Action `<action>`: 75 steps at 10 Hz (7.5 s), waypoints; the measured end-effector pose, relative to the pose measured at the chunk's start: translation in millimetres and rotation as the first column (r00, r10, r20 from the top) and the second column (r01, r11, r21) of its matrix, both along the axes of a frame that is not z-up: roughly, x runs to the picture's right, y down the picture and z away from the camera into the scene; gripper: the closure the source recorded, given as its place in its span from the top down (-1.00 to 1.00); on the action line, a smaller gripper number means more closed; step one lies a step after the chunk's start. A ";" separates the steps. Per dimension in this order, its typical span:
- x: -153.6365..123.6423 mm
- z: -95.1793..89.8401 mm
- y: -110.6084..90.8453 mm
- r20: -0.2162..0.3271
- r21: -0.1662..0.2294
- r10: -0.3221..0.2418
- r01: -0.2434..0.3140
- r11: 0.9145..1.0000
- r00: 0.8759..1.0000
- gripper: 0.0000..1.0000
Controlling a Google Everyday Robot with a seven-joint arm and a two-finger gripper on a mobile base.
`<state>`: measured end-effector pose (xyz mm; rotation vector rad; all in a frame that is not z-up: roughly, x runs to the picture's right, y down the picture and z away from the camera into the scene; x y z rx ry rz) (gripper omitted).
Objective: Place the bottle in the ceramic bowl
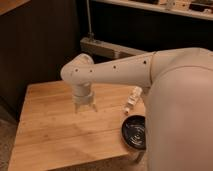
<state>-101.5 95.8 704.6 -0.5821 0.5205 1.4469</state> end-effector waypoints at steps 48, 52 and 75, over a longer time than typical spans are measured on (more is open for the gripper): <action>267.6 135.4 -71.4 -0.061 0.064 0.307 -0.303 0.951 0.950 0.30; 312.6 152.5 -72.0 -0.094 0.096 0.355 -0.346 0.933 0.930 0.30; 329.1 251.0 -69.6 0.127 0.064 0.497 -0.508 0.859 0.858 0.30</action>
